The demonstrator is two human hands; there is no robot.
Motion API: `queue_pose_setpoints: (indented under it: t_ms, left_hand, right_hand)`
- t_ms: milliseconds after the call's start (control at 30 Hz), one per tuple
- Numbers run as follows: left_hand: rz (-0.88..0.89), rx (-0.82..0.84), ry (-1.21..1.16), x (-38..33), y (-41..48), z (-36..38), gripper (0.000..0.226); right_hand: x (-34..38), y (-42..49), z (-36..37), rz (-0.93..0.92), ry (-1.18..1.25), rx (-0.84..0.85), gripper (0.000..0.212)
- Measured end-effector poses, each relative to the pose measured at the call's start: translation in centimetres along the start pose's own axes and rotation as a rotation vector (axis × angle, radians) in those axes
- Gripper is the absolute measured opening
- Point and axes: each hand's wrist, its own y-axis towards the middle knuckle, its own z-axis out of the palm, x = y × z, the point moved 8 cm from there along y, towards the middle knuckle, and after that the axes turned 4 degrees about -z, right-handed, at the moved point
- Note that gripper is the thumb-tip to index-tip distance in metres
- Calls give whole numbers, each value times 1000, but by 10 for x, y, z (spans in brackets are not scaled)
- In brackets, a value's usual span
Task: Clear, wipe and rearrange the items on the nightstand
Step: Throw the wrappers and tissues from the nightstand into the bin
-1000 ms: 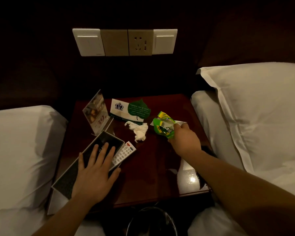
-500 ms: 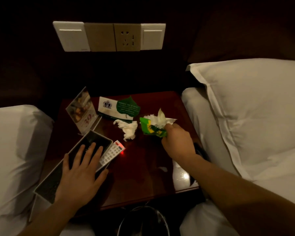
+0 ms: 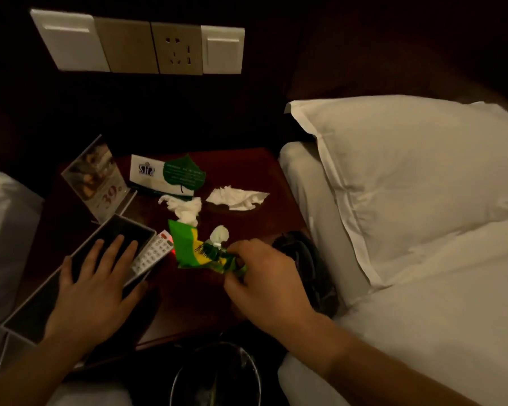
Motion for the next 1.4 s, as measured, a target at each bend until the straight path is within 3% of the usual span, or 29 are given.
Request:
queue_pose_setpoints:
  t_ms: [167,267,433,600,667,833,1033,1200,1400]
  left_hand:
    - [6,13,6,-1,-1,-1,81]
    - [-5,-10,18,-2,1,0,80]
    - [7,-37,36,-2,1,1,78]
    - [16,-52,28,-3,0,-1,76]
    - [18,-46,20,-3,0,-1,74]
    - [-2,-86,-102,0,1,-10,61]
    - [-100,-108,-202,9,-1,-17,54]
    - [-135,-93,-133,10,-2,-12,48]
    - [-132,-78,-87,10,-2,-12,49]
  right_hand:
    - [18,-69,40,-4,118,104,29]
    - [6,-108,85,77,160,285,30]
    - [-35,-157,159,237,28,583,25]
    - [-62,-182,199,344,-26,719,48]
    - [-67,-184,201,384,7,708,55]
    - [-62,-164,167,375,92,598,39]
    - [-17,-71,77,199,191,295,22]
    - [-9,30,54,121,88,146,20]
    - [-19,106,88,86,-80,158,32]
